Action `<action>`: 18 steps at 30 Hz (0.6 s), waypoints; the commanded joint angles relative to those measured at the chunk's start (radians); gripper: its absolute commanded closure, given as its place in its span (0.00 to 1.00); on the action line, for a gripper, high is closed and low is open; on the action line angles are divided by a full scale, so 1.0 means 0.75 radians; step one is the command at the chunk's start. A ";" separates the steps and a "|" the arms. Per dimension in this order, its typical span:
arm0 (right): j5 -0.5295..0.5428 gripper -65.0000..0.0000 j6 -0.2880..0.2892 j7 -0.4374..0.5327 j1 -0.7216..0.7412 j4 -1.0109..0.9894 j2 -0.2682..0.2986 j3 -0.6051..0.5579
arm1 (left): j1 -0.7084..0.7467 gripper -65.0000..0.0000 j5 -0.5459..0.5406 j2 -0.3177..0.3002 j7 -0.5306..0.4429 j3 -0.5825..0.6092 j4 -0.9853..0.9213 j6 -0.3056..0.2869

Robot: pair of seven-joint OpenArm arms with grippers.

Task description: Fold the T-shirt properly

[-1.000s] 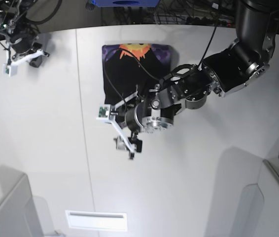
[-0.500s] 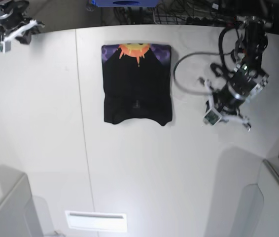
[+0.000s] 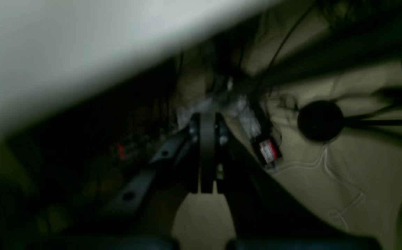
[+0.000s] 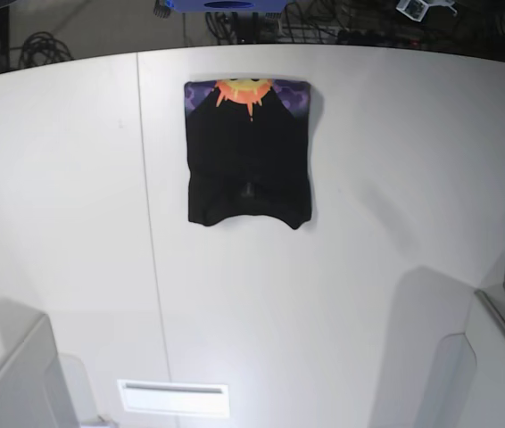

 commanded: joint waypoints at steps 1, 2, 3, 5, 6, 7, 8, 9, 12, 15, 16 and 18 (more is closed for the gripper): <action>0.001 1.00 0.005 -0.002 0.014 -0.067 -0.011 -0.040 | -0.029 1.00 0.045 0.003 -0.004 0.011 -0.089 0.001; 0.001 1.00 0.003 0.022 0.057 -0.169 -0.034 -0.083 | -0.082 1.00 0.098 0.007 -0.004 0.029 -0.224 0.001; 0.001 1.00 0.003 0.067 0.104 -0.296 -0.062 -0.122 | -0.146 1.00 0.141 0.003 -0.004 0.060 -0.380 0.003; 0.001 1.00 0.001 0.157 0.204 -0.523 -0.124 -0.155 | -0.291 1.00 0.190 0.001 -0.020 0.137 -0.672 0.003; 0.001 1.00 0.001 0.194 0.258 -0.648 -0.156 -0.155 | -0.369 1.00 0.200 -0.001 -0.051 0.172 -0.836 0.003; 0.001 1.00 0.001 0.235 0.315 -0.789 -0.197 -0.153 | -0.448 1.00 0.206 -0.011 -0.106 0.207 -1.022 0.005; 0.001 1.00 -0.001 0.274 0.374 -0.924 -0.232 -0.151 | -0.536 1.00 0.210 -0.034 -0.180 0.244 -1.202 0.005; 0.001 1.00 -0.001 0.331 0.436 -1.073 -0.263 -0.151 | -0.633 1.00 0.206 -0.048 -0.274 0.297 -1.405 0.009; 0.001 1.00 -0.001 0.556 0.597 -1.501 -0.328 -0.151 | -0.864 1.00 0.210 -0.056 -0.548 0.455 -1.920 0.136; 0.001 1.00 -0.001 0.847 0.765 -1.926 -0.390 -0.151 | -0.974 1.00 0.210 -0.056 -0.757 0.661 -2.138 0.284; 0.001 1.00 -0.001 0.929 0.804 -2.021 -0.408 -0.151 | -0.970 1.00 0.210 -0.056 -0.788 0.723 -2.138 0.316; 0.001 1.00 -0.001 1.066 0.857 -2.133 -0.439 -0.151 | -0.946 1.00 0.200 -0.056 -0.792 0.802 -2.078 0.359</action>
